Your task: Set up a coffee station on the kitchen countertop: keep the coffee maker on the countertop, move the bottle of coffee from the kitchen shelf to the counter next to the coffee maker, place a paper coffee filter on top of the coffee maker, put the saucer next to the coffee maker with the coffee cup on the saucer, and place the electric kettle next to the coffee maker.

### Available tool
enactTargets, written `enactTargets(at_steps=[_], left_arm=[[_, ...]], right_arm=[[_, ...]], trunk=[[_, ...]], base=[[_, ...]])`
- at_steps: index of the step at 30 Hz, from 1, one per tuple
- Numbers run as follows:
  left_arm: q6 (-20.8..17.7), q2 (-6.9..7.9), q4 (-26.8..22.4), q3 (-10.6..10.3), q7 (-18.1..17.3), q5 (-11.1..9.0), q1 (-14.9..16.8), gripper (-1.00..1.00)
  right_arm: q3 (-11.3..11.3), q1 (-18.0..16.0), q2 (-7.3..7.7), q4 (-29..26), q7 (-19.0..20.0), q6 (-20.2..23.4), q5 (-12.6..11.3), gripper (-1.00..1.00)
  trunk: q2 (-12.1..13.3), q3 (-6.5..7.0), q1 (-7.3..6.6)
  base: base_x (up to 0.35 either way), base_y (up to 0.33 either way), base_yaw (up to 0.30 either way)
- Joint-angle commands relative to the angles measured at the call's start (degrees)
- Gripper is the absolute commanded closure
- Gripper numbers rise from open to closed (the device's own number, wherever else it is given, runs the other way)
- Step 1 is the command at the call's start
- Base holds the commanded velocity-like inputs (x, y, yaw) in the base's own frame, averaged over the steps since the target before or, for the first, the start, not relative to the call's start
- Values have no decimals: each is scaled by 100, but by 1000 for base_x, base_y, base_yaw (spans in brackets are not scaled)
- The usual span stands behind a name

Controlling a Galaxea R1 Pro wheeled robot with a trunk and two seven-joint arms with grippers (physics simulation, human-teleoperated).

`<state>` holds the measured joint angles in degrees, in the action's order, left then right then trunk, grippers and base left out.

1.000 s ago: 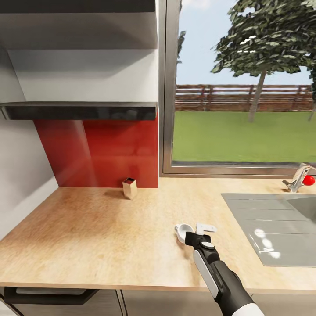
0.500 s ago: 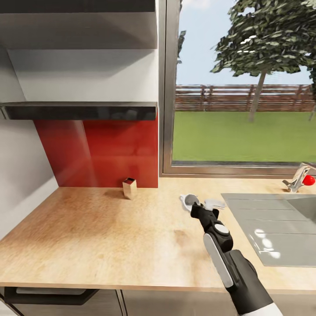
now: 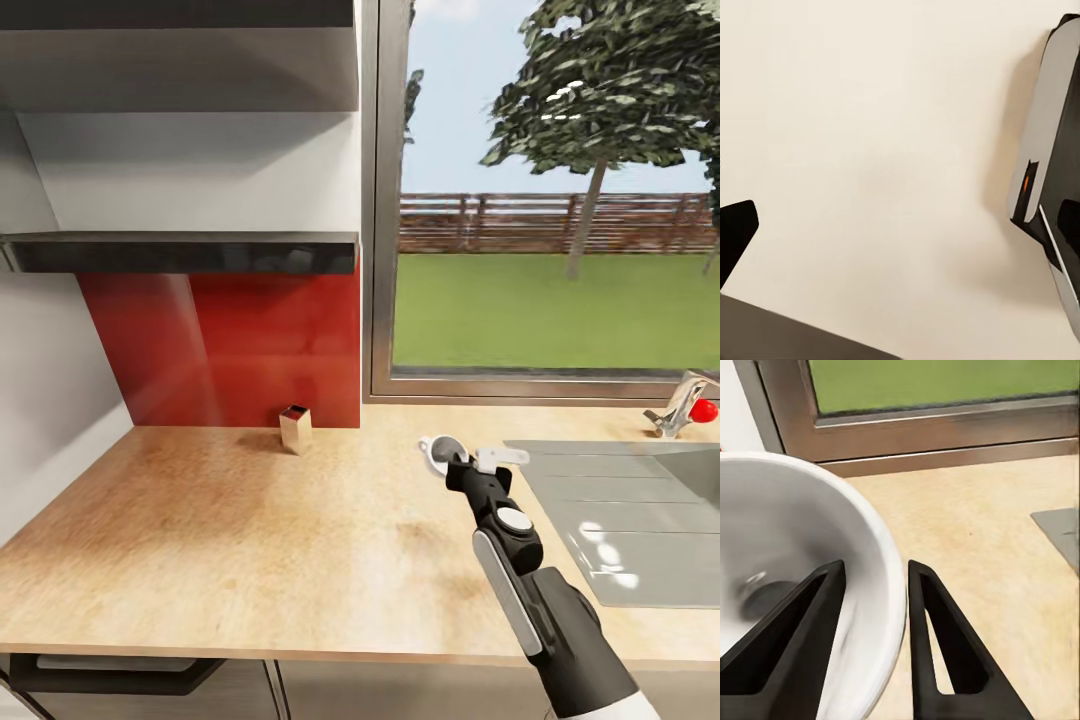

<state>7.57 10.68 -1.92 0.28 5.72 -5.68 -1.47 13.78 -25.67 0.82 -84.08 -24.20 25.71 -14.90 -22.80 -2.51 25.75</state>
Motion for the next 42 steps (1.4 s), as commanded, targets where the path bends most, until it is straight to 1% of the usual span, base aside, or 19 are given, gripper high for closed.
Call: enactTargets(at_steps=[1, 6, 21, 30, 38, 42], left_arm=[[2, 2, -7, -4, 17, -63, -3, -100], [0, -2, -4, 6, 24, -65, -3, -100], [-7, -13, -10, 14, 25, -66, -3, -100], [-10, -14, -10, 14, 25, -73, -3, -100], [-10, -14, -10, 16, 25, -71, -3, -100], [-10, -14, -10, 20, 25, -74, -3, -100]], right_arm=[[-1, -5, 10, -16, -50, 13, -2, 100], [5, -7, 7, -38, -50, 13, 15, 100], [11, -8, 6, -109, -59, 7, 5, 100], [11, -9, -3, -109, -57, 8, 5, 100], [11, -8, -3, -109, -59, 7, 5, 100], [22, -9, -13, -108, -59, 4, 13, 100]], trunk=[[-12, -12, 4], [-12, -6, 4], [-12, -38, 4], [-12, -81, 4], [-12, -120, 4], [-12, -124, 4]], base=[[0, -165, 0], [0, -240, -71], [0, -273, -283], [0, -273, -214], [29, -272, -161], [135, -264, -34]])
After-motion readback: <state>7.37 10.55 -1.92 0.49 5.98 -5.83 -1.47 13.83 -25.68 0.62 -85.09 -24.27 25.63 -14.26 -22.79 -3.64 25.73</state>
